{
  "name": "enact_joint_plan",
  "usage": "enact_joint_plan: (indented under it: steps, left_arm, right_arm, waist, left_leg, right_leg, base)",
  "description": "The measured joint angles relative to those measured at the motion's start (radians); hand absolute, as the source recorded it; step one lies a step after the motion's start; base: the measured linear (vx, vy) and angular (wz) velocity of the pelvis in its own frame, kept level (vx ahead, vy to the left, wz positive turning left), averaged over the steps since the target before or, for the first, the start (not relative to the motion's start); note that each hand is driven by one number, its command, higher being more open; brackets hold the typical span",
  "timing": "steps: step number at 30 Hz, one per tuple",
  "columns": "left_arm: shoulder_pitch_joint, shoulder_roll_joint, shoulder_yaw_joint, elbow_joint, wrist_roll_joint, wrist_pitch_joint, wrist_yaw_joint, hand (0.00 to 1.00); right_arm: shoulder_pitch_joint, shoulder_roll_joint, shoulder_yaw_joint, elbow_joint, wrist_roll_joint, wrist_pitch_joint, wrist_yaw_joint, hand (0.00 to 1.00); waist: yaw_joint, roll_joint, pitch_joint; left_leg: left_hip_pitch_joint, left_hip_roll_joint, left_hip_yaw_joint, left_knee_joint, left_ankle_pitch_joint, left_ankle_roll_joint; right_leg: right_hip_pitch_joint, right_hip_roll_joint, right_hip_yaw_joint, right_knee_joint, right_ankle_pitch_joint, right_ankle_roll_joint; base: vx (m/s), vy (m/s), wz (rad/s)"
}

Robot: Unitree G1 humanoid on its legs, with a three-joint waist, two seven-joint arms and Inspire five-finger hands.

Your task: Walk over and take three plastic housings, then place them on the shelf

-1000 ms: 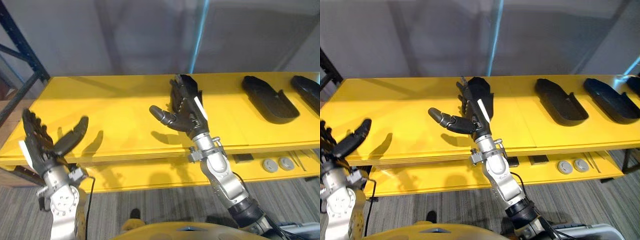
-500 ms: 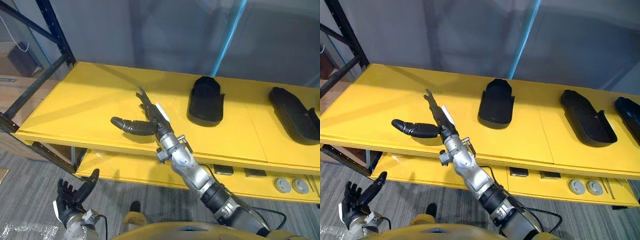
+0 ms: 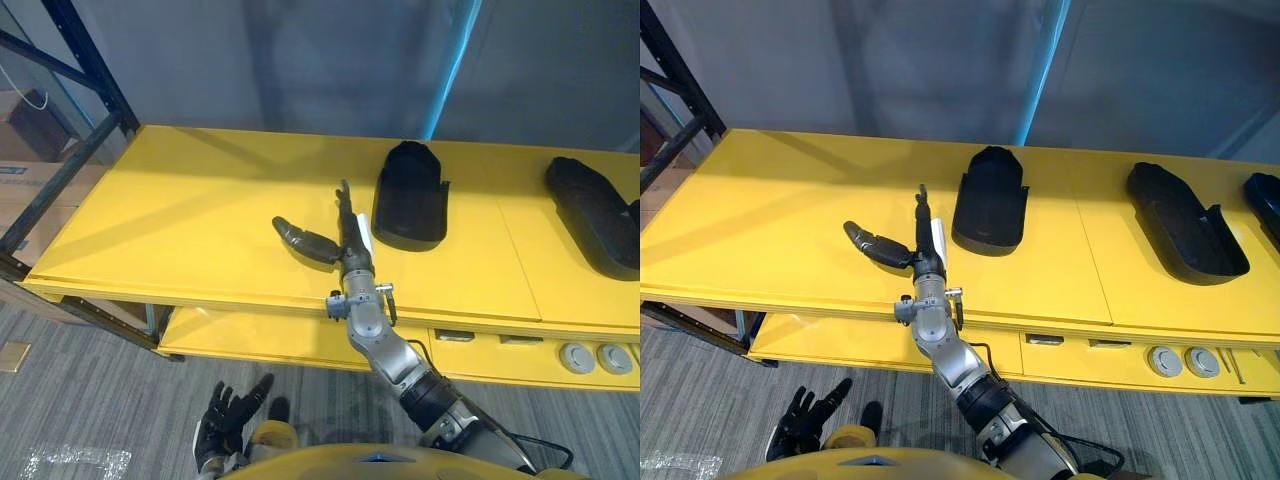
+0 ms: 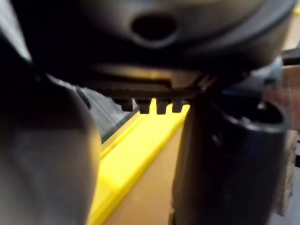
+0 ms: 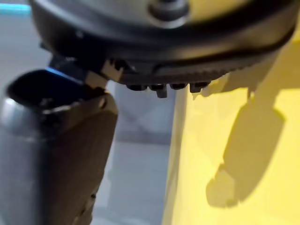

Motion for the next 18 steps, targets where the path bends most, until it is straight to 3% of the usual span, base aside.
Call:
enact_joint_plan:
  steps: [4,18]
  left_arm:
    - [-0.027,0.015,-0.01,0.075,0.0,0.022,-0.006,1.0]
    - [-0.052,0.066,-0.059,0.153,0.039,0.025,-0.011,1.0]
  right_arm:
    - [0.012,0.0,-0.049,0.0,0.0,-0.019,0.006,1.0]
    - [0.033,-0.001,-0.1,0.036,0.001,-0.06,0.094,1.0]
  waist:
    - [-0.023,0.018,0.01]
    - [-0.028,0.041,0.02]
  left_leg:
    - [0.004,-0.005,0.004,0.0,-0.002,0.003]
    - [0.02,-0.008,0.028,-0.001,-0.011,0.011]
  right_leg:
    - [-0.006,-0.007,0.01,0.017,-0.005,0.007]
    - [-0.027,-0.016,0.048,0.057,-0.015,0.008]
  base:
    - [0.0,-0.003,-0.02]
    - [-0.02,0.0,-0.06]
